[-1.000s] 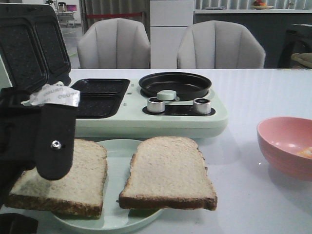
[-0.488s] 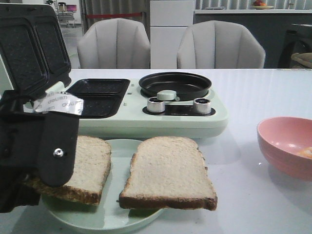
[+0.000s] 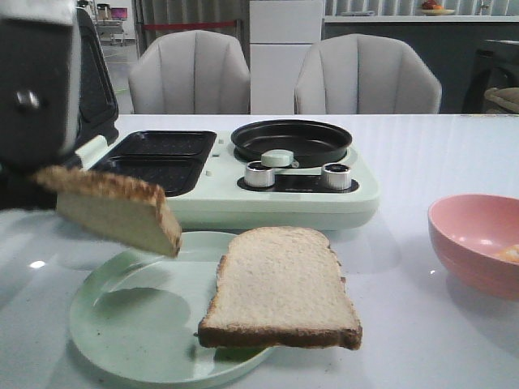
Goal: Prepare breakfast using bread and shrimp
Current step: 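Grasp the bread slice nearest the left gripper and lift it, then carry the bread with the left gripper into the sandwich maker compartment and release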
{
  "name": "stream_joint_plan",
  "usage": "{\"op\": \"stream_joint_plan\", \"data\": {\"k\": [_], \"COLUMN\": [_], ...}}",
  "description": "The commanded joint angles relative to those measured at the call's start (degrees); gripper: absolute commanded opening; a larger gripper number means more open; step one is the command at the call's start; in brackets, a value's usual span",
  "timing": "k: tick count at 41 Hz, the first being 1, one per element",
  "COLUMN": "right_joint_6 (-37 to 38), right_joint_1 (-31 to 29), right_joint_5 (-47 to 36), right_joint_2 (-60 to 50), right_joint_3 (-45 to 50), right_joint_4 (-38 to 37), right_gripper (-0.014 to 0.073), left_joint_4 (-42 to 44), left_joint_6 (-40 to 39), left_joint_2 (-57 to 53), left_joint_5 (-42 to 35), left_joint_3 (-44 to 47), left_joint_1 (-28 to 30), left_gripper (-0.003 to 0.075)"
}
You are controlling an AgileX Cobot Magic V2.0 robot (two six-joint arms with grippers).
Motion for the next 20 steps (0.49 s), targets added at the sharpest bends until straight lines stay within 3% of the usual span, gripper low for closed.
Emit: {"op": "stream_joint_plan", "data": {"k": [1, 5, 20], "right_joint_6": [0.2, 0.2, 0.2], "right_joint_1": [0.06, 0.06, 0.06], "right_joint_5": [-4.26, -4.26, -4.26], "right_joint_2": [0.35, 0.35, 0.35], "right_joint_3": [-1.71, -1.71, -1.71], "right_joint_4": [-0.46, -0.46, -0.46], "right_gripper": [0.0577, 0.0577, 0.0577], "left_joint_4": [12.12, 20.27, 20.42], "left_joint_6": [-1.03, -1.02, -1.02], "left_joint_2": [-3.59, -3.25, 9.0], "left_joint_5": [1.83, -0.02, -17.06], "left_joint_3": [-2.73, -4.56, -19.21], "left_joint_1": [1.4, 5.53, 25.95], "left_gripper": [0.0099, 0.0099, 0.0099]}}
